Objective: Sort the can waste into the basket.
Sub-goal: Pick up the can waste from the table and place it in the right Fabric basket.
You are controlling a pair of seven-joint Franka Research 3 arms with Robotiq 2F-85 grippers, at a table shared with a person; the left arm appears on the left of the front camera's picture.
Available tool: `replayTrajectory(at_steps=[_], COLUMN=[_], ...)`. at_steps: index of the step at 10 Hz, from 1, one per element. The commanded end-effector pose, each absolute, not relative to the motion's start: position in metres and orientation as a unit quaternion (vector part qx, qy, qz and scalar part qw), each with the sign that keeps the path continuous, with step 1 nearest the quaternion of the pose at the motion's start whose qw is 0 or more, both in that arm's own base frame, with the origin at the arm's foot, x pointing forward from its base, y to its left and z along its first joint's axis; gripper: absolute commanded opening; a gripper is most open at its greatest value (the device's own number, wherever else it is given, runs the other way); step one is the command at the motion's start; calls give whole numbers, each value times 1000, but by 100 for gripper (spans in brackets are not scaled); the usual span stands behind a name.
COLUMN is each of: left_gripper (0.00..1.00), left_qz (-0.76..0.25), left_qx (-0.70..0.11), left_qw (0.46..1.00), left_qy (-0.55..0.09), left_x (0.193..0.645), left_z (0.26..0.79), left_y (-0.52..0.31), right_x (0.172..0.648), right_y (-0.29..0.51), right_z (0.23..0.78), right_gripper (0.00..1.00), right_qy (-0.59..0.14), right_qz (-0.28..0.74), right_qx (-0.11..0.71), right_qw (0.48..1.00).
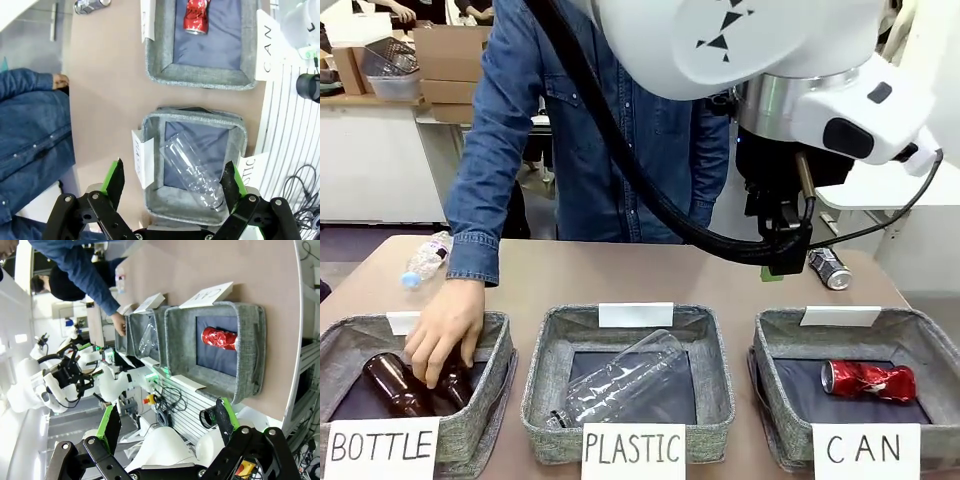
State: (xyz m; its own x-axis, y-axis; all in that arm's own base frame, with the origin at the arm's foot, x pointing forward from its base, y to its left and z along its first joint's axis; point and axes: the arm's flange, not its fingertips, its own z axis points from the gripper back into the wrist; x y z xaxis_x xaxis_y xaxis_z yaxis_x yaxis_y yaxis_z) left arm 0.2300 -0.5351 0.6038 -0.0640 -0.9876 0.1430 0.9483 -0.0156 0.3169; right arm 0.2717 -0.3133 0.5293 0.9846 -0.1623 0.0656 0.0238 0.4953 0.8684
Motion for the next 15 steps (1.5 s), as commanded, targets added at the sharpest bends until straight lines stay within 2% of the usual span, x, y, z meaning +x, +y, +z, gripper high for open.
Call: replayTrajectory(at_steps=[1,2,3,6,7,8,10,11,13,15], left_gripper=[100,100,100,100,100,100,100,100,100,100], left_qz=[-712,-725,-710,-612,-567,-507,-375,-292,-186,-124], left_qx=[50,34,40,-9,-47,-117,-274,-356,-480,-567], left_qw=[680,668,685,781,815,850,885,887,857,814], left_qy=[-170,-163,-157,-122,-105,-77,-32,2,-7,-33], left_x=[232,235,243,288,301,311,314,312,298,279], left_z=[604,606,608,609,606,598,584,578,561,543], left_y=[-511,-498,-471,-334,-293,-251,-195,-174,-127,-81], right_x=[270,270,270,270,270,271,311,325,339,343], right_y=[-310,-310,-310,-310,-310,-313,-235,-191,-115,-73], right_z=[533,533,533,533,533,529,539,542,548,553], right_gripper=[100,100,100,100,100,100,100,100,100,100], right_qy=[-67,-67,-67,-67,-67,-69,-34,-27,5,88], right_qz=[-65,-65,-65,-65,-65,-54,-38,-13,54,106], right_qx=[499,499,499,499,499,500,466,462,484,532], right_qw=[861,861,861,861,861,862,883,887,873,836])
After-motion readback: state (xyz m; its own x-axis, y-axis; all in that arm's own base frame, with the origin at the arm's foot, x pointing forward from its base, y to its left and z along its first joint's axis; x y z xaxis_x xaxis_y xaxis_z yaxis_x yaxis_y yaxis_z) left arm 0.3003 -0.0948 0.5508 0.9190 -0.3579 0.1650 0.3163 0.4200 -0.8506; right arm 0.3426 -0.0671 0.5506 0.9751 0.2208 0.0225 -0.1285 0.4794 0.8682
